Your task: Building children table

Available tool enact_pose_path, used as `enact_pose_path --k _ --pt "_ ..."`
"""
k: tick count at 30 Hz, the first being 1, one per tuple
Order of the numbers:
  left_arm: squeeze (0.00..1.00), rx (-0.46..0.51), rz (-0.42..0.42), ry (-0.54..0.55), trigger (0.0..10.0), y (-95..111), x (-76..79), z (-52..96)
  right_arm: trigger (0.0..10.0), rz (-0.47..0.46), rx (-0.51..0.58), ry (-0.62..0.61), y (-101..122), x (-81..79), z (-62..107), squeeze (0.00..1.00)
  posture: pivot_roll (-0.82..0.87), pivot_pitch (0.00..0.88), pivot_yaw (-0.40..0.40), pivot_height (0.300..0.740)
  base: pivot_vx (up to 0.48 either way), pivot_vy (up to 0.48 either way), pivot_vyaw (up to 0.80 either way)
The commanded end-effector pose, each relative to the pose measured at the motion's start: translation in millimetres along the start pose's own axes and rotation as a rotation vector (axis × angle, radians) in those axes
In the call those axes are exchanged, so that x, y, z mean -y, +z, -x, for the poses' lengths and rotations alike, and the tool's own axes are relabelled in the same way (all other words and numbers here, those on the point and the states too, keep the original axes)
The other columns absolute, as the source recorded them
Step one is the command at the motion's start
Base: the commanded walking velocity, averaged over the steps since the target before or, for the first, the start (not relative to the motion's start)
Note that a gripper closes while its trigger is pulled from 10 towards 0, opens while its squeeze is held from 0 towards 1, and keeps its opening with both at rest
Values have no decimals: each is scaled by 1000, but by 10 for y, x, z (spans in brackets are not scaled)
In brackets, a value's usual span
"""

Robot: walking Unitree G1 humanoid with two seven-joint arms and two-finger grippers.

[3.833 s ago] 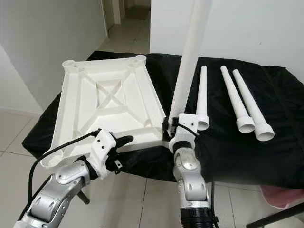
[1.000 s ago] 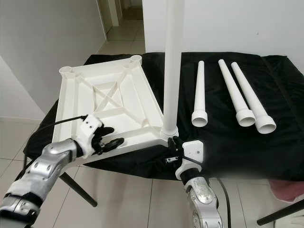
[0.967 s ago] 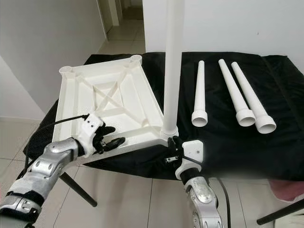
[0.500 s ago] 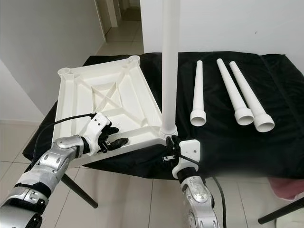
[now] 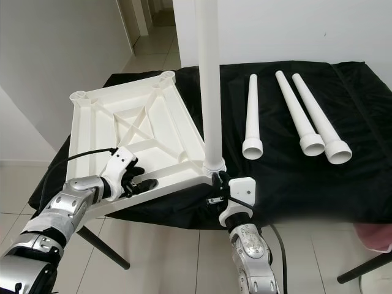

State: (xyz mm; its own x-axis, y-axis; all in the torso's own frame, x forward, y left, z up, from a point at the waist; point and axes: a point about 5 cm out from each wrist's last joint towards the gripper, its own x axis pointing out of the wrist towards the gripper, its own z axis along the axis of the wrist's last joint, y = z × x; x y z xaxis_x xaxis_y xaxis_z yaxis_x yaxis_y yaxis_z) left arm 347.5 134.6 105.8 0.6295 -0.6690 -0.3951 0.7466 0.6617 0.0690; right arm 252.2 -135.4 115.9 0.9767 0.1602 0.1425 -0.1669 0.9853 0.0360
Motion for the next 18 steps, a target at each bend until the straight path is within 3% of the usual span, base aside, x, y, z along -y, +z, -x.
enact_pose_path --k 1,9,10,11,18 --pt "0 -94 13 392 10000 -205 -168 46 10000 -4 7 1 -1 -41 -23 0 -129 29 172 740 0 0 0" --pt "0 -61 71 456 9882 -159 -271 75 10000 -7 10 -6 -4 -41 -32 0 -127 28 174 740 0 0 0" --pt "0 -21 113 421 2667 -135 -263 74 10000 -6 12 -7 -2 -41 -41 0 -122 30 170 740 0 0 0" --pt "0 12 148 379 0 -118 -246 65 10000 -6 14 -7 -1 -44 -48 0 -122 30 170 740 0 0 0" --pt "0 47 156 334 0 -74 -172 0 10000 -6 15 -1 -6 -74 -56 0 -116 36 170 740 0 0 0"
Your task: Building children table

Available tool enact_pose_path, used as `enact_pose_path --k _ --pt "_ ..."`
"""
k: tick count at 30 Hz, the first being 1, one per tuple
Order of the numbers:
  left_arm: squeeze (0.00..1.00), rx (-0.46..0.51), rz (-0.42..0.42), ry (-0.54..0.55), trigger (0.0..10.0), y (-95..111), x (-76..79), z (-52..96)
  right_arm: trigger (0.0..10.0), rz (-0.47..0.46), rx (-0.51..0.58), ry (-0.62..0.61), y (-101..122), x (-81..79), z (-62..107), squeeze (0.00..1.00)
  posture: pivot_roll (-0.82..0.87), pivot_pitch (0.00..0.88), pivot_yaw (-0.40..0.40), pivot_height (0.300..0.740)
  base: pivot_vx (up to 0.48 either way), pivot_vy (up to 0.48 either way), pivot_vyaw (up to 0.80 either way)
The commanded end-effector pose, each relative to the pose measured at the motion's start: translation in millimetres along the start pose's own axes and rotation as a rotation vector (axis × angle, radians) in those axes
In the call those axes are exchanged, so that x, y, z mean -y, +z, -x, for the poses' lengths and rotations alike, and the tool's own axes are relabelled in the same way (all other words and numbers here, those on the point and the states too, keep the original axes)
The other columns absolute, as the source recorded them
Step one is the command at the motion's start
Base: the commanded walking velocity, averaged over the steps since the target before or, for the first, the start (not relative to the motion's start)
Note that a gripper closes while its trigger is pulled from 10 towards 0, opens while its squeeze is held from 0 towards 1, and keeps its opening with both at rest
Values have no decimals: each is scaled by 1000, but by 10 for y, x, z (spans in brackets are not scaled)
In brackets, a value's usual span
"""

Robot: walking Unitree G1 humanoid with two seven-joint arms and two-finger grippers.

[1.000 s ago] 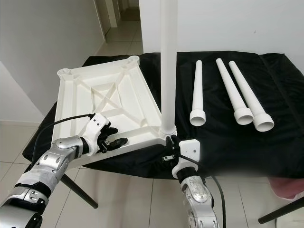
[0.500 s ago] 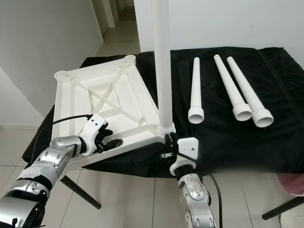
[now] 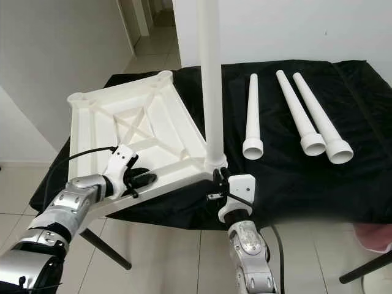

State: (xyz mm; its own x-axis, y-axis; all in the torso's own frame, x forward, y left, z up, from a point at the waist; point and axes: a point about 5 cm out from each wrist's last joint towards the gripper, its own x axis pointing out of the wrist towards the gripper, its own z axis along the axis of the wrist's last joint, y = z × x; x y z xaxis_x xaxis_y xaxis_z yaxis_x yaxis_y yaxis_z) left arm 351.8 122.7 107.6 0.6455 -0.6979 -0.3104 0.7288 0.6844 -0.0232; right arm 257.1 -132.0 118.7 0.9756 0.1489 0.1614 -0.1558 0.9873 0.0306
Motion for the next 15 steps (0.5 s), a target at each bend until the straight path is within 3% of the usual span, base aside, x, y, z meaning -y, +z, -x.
enact_pose_path --k 1,7,8,9,10,15 --pt "0 -16 47 348 0 -91 -216 91 10000 -14 -3 9 -25 -50 1 0 -116 35 170 740 0 0 0" --pt "0 0 37 380 0 -41 -195 27 10000 -17 0 2 -25 -49 -8 0 -116 35 170 740 0 0 0" --pt "0 1 29 397 4549 -13 -191 -2 10000 -18 3 -2 -20 -48 -17 0 -115 36 169 740 0 0 0" --pt "0 1 29 397 4549 -13 -191 -2 10000 -18 3 -2 -20 -48 -17 0 -115 36 169 740 0 0 0" --pt "0 2 23 405 10000 10 -183 -28 10000 -18 5 -5 -16 -47 -25 0 -115 36 169 740 0 0 0" --pt "0 26 7 397 10000 74 -159 -67 10000 -17 11 -12 -8 -45 -42 0 -114 41 165 740 0 0 0"
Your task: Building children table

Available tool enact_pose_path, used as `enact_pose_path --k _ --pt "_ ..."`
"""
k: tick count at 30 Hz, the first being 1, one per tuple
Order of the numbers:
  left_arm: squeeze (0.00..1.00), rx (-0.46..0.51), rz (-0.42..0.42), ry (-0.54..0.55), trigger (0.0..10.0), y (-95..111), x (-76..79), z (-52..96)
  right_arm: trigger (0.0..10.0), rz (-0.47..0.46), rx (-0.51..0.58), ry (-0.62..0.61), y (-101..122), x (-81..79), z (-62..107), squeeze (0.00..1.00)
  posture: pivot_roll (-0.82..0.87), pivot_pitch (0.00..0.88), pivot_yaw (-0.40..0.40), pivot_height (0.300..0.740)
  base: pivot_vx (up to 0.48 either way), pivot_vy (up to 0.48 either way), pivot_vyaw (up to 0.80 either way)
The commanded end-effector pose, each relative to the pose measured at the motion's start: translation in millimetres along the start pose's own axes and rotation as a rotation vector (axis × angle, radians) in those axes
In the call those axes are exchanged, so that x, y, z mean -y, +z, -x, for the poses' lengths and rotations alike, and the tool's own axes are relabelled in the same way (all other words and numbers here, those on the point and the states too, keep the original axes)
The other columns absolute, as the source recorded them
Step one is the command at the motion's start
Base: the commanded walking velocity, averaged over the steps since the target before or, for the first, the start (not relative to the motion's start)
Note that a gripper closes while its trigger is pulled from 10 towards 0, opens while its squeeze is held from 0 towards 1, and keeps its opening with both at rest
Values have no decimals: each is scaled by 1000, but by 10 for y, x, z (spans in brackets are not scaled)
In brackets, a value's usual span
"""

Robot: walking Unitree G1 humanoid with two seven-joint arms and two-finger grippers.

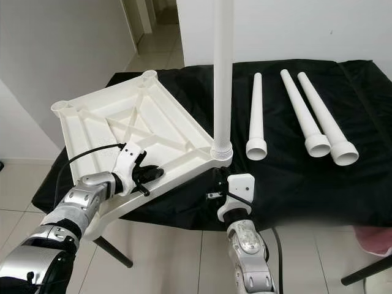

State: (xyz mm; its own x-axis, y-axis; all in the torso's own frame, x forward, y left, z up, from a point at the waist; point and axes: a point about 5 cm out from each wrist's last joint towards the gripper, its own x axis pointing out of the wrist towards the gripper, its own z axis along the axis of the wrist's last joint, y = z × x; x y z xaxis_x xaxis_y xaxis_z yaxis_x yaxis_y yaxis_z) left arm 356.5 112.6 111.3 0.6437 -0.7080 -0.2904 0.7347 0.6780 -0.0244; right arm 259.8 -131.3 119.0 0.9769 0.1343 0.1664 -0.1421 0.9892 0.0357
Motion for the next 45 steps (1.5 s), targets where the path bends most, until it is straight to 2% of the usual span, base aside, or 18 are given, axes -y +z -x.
enact_pose_path --k 1,4,5,6,8,9,13,15,21,24,25,30,31,34,35,36,39,45 --pt "306 16 0 397 10000 25 -187 16 10000 -14 7 -1 -4 -41 -18 0 -114 41 165 740 0 0 0" --pt "306 16 0 397 10000 25 -187 16 10000 -14 7 -1 -4 -41 -18 0 -114 41 165 740 0 0 0" --pt "1000 36 12 371 10000 43 -173 13 10000 -14 9 -4 -2 -39 -20 0 -114 41 165 740 0 0 0" --pt "878 40 -27 324 10000 73 -148 15 10000 -14 10 -8 -1 -31 -21 0 -109 47 163 740 0 0 0" --pt "878 40 -27 324 10000 73 -148 15 10000 -14 10 -8 -1 -31 -21 0 -109 47 163 740 0 0 0" --pt "0 42 -65 290 10000 97 -129 20 10000 -14 10 -10 0 -25 -22 0 -109 46 163 740 0 0 0" --pt "0 47 -84 256 10000 129 -126 41 10000 -15 11 -12 2 -21 -25 0 -107 50 163 740 0 0 0" --pt "0 73 -115 215 10000 226 -182 137 10000 -17 15 -15 8 -15 -34 0 -100 51 159 740 0 0 0" --pt "0 143 -125 135 10000 395 -263 322 10000 -23 19 -25 11 -17 -65 0 -92 48 151 740 0 0 0" --pt "0 162 -129 112 10000 432 -268 362 10000 -24 18 -27 10 -19 -76 0 -92 48 151 740 0 0 0" --pt "0 180 -131 116 10000 490 -333 455 10000 -35 7 -63 -1 3 -104 0 -79 47 141 740 0 0 0" --pt "0 189 -150 152 10000 543 -431 575 10000 -32 -17 -121 -25 48 -139 0 -77 44 137 740 0 0 0" --pt "0 177 -175 183 10000 544 -496 664 10000 -34 -26 -153 -33 82 -155 0 -75 43 137 740 0 0 0" --pt "0 162 -202 208 10000 535 -541 727 10000 -38 -32 -174 -39 109 -165 0 -73 39 132 740 0 0 0" --pt "0 137 -239 243 10000 520 -609 815 10000 -44 -34 -194 -34 135 -179 0 -69 37 127 740 0 0 0" --pt "0 137 -239 243 10000 520 -609 815 10000 -44 -34 -194 -34 135 -179 0 -69 37 127 740 0 0 0" --pt "0 82 -295 296 10000 479 -714 970 10000 -67 -32 -206 -23 153 -209 0 -65 32 122 740 0 0 0" --pt "0 -19 -325 333 10000 313 -771 1130 10000 -78 -26 -207 1 153 -289 0 -58 25 115 740 0 0 0"
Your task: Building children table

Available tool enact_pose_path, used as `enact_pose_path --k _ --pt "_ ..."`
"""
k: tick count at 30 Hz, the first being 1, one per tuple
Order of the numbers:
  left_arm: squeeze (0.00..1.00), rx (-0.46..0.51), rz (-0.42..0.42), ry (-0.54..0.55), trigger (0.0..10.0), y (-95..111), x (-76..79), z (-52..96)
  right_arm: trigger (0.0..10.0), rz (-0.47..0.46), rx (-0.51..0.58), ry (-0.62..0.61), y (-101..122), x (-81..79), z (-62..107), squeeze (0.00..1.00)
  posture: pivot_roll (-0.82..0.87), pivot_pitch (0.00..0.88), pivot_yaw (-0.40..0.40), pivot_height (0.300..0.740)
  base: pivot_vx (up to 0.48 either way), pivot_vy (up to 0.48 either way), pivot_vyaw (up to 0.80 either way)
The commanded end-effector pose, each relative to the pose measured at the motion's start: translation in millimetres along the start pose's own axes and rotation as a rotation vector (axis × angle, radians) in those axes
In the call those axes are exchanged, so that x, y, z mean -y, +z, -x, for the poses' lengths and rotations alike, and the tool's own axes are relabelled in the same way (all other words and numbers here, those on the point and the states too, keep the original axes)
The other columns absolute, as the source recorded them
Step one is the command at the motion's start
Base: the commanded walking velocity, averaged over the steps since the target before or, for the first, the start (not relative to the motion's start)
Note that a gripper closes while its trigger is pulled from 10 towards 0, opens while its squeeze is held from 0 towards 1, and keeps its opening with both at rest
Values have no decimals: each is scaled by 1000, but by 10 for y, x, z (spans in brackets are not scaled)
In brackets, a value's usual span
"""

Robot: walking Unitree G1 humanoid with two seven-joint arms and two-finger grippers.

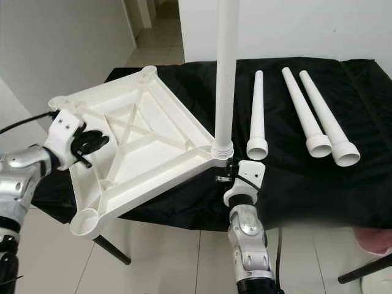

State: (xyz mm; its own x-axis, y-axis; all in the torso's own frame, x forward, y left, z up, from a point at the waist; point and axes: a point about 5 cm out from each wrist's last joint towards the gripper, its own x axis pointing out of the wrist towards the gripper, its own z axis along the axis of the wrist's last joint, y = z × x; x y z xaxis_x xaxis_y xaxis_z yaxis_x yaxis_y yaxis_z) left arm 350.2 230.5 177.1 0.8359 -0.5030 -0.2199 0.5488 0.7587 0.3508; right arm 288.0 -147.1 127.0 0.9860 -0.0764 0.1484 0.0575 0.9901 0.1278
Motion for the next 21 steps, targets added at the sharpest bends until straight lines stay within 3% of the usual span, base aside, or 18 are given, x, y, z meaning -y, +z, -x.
enact_pose_path --k 1,8,11,21 --pt "0 -46 -16 35 10000 -79 -29 56 10000 -15 -28 5 -44 -42 -12 0 -58 25 115 740 0 0 0" --pt "0 -185 -42 20 10000 -423 38 220 10000 -21 -10 -22 19 -54 -145 0 -45 16 104 740 0 0 0" --pt "0 -196 -49 18 10000 -449 49 227 10000 -19 -8 -26 27 -53 -160 0 -45 16 104 740 0 0 0" --pt "0 -273 -118 -102 10000 -664 310 260 10000 -13 -3 -69 61 -4 -262 0 -43 20 98 740 0 0 0"
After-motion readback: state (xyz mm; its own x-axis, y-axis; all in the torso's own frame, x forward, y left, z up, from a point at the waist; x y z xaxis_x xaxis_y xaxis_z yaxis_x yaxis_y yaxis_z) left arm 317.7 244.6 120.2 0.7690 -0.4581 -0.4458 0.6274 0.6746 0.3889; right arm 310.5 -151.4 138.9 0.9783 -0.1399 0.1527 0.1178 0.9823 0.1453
